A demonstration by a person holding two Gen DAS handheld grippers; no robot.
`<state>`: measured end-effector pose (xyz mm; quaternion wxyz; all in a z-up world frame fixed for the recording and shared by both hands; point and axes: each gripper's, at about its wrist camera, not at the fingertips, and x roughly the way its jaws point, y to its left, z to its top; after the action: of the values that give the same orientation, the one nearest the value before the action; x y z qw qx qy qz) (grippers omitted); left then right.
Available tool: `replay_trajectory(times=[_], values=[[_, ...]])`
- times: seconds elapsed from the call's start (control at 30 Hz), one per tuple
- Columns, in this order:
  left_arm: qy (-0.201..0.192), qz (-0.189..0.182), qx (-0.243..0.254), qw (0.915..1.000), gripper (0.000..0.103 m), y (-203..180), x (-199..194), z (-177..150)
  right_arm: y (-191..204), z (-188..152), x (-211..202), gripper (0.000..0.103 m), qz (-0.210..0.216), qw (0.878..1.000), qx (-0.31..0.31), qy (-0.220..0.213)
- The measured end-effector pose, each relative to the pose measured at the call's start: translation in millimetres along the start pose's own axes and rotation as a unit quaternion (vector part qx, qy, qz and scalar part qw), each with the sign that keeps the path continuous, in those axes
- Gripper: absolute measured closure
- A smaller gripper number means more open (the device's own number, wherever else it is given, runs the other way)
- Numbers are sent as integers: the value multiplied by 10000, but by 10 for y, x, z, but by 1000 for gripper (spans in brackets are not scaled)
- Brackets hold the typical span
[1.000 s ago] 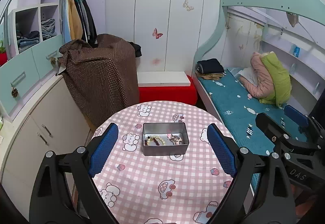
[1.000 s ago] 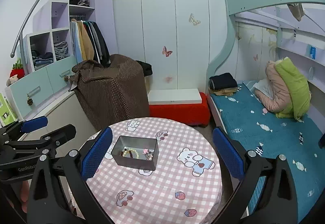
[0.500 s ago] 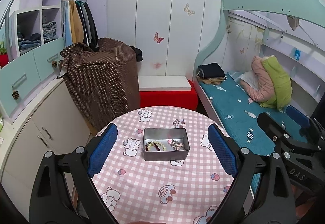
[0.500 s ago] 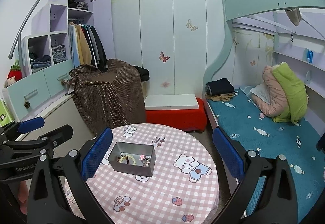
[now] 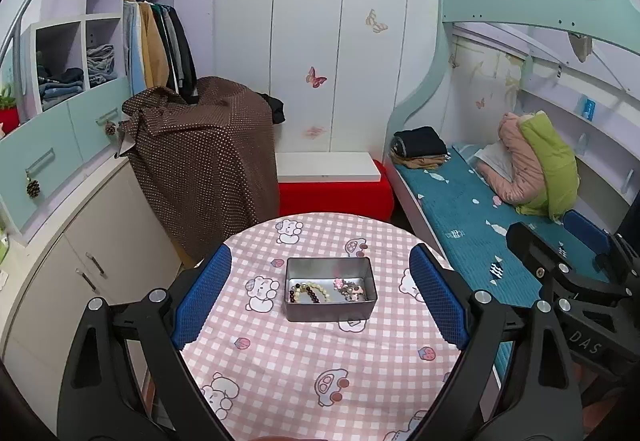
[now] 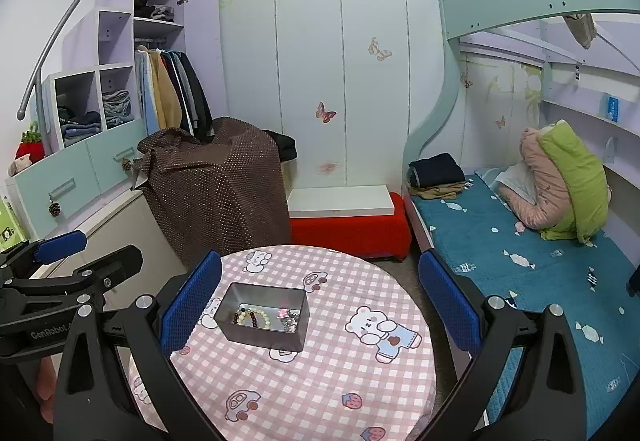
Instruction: Organize jewelry
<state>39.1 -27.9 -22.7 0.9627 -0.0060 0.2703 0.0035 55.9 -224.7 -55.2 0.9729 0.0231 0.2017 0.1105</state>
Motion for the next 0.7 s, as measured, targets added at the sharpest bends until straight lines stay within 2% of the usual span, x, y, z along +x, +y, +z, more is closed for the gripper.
replay_trajectory(times=[0.7], values=[[59, 35, -40, 10000, 12, 49, 42, -7, 17, 22, 51, 8, 57, 10000, 44, 56]])
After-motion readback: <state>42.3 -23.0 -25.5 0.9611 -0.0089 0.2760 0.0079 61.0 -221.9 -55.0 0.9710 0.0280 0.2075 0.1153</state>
